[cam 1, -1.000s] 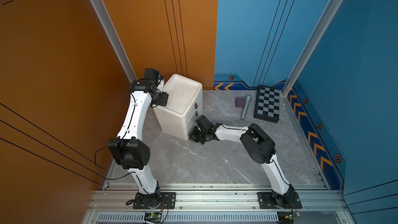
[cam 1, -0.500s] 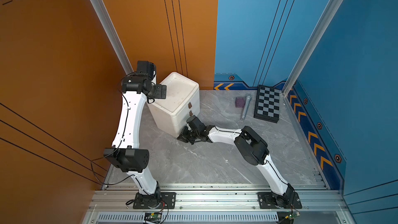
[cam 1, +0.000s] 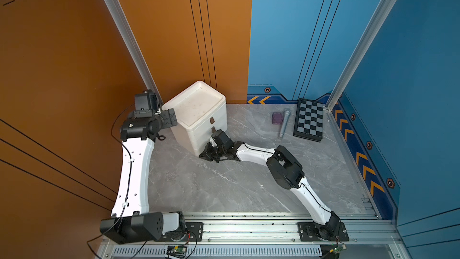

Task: Sort the rolls of trash bags by color and place them into the drawer
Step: Adjust the storage box at the center of the board.

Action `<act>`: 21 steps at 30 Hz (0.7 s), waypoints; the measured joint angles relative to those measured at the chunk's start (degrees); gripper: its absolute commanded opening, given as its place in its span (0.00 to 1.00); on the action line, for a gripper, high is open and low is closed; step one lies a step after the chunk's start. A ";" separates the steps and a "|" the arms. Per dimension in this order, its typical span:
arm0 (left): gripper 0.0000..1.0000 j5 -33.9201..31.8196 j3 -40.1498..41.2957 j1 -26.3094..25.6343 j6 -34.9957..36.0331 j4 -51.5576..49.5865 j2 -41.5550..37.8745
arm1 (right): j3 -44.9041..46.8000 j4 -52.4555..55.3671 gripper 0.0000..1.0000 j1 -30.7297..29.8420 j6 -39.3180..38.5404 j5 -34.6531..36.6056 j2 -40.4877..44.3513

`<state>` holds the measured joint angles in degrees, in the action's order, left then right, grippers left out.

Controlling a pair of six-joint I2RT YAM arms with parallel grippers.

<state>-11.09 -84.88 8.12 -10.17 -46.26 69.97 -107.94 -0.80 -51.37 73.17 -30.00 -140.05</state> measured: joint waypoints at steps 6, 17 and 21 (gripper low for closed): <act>0.98 -3.08 21.62 1.60 -1.90 20.59 -15.52 | 1.53 5.01 0.12 1.18 -10.29 0.42 4.33; 0.98 -5.46 33.51 1.75 -1.27 35.91 -22.23 | 16.28 14.05 0.69 10.93 -29.11 6.88 34.36; 0.98 -5.62 39.32 1.75 -1.25 40.15 -22.99 | 22.73 16.20 0.89 17.33 -35.04 11.52 41.42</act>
<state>-16.71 -45.56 9.87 -11.42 -6.11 46.98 -85.21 15.40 -34.04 38.13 -18.48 -98.63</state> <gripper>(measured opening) 0.981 0.797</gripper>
